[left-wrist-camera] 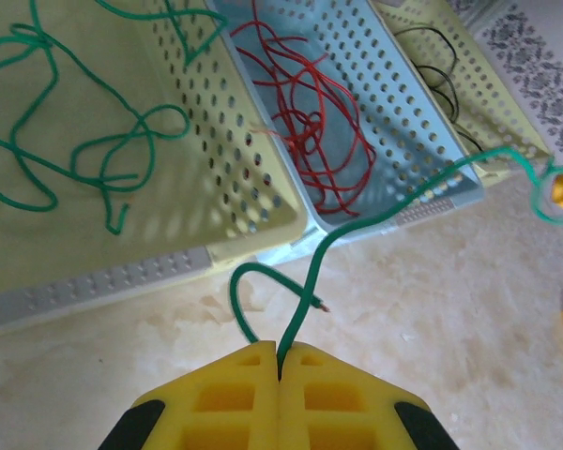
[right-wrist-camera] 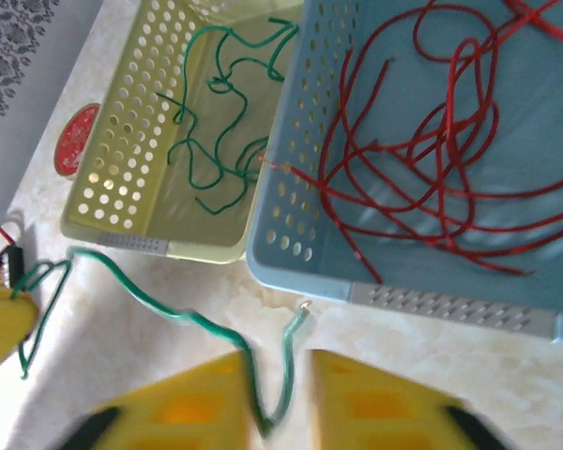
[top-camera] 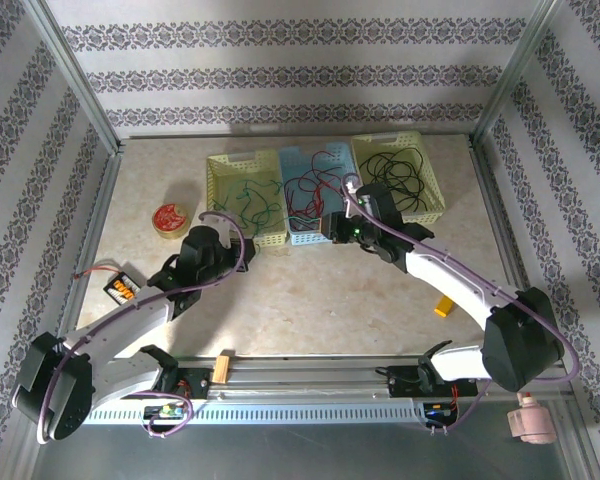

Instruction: Untangle the cables

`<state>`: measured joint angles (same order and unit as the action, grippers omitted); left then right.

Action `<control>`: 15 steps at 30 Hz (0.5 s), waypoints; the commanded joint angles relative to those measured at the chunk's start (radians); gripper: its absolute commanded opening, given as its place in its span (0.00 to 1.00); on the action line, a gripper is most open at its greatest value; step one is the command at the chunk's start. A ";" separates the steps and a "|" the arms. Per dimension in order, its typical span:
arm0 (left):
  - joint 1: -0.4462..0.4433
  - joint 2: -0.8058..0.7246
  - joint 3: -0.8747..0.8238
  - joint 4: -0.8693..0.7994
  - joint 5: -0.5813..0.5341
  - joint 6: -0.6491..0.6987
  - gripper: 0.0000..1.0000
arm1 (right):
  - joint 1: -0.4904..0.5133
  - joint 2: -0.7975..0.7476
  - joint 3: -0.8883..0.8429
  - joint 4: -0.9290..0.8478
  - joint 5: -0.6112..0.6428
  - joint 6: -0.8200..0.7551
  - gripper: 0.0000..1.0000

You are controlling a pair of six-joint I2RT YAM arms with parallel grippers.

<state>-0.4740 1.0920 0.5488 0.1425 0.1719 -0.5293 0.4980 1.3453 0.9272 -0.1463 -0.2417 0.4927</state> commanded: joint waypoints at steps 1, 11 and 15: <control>0.036 0.044 0.064 -0.019 -0.054 -0.038 0.00 | -0.018 -0.013 0.015 0.034 0.075 0.041 0.43; 0.142 0.289 0.311 -0.116 -0.221 -0.295 0.00 | -0.090 -0.174 -0.079 0.017 0.264 0.100 0.54; 0.216 0.363 0.300 -0.032 -0.179 -0.409 0.00 | -0.117 -0.265 -0.140 0.008 0.272 0.090 0.55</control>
<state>-0.2958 1.4155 0.8532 0.0948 0.0208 -0.8066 0.3889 1.1275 0.8276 -0.1249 -0.0208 0.5766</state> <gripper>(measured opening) 0.047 0.551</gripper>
